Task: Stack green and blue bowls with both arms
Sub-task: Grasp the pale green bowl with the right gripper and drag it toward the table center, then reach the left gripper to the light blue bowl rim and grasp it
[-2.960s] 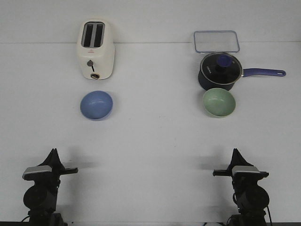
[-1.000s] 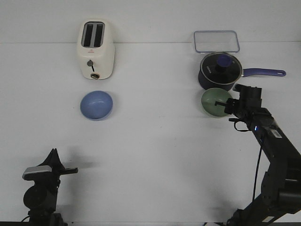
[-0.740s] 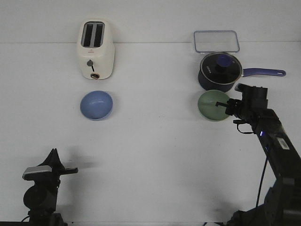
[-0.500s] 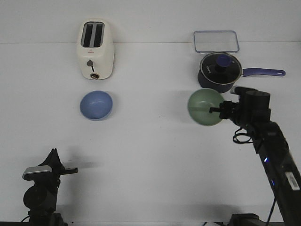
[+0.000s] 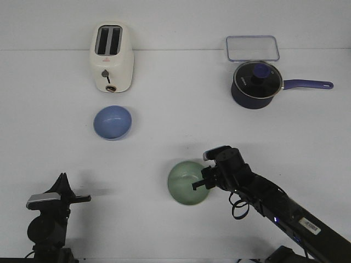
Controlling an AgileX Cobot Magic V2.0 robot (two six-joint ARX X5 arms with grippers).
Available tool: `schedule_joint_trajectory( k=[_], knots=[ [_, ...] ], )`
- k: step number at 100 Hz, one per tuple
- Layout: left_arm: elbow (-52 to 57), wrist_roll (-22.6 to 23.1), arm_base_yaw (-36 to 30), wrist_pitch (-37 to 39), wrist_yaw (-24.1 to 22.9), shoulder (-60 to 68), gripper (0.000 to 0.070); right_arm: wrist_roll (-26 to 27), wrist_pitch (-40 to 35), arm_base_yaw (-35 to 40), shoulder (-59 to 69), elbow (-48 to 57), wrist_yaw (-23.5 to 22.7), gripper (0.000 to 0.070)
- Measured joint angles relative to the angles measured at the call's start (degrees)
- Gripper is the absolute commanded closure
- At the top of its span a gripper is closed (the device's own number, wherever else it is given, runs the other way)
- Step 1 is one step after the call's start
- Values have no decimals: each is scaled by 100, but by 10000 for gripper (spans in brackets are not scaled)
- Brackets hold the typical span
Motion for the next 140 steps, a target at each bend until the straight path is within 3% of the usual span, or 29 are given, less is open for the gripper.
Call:
schedule_joint_trajectory(
  k=[25, 31, 40, 44, 64, 76, 98, 109, 120, 140],
  knots=[
    [0, 0, 0, 0, 0, 0, 685, 94, 63, 321, 168, -122, 299, 679],
    [0, 0, 0, 0, 0, 0, 685, 90, 74, 321, 168, -122, 302, 585],
    [0, 0, 0, 0, -2, 0, 685, 72, 74, 321, 168, -122, 304, 353],
    [0, 0, 0, 0, 0, 0, 685, 70, 72, 319, 168, -122, 310, 318],
    [0, 0, 0, 0, 0, 0, 685, 22, 68, 278, 87, -125, 319, 317],
    [0, -63, 0, 0, 0, 0, 685, -175, -13, 278, -603, -127, 446, 320],
    [0, -1060, 0, 57, 0, 0, 687, -535, -203, 358, -2527, -127, 1027, 375],
    [0, -1694, 0, 254, 37, 0, 689, -603, -262, 361, -3139, -127, 1060, 375],
    [70, -2214, 0, 407, 380, 22, 688, -638, -426, 358, -3407, -127, 1086, 375],
    [1620, -2470, -7, 107, 577, 1292, 686, -664, -752, 358, -3423, -127, 1082, 374]
  ],
)
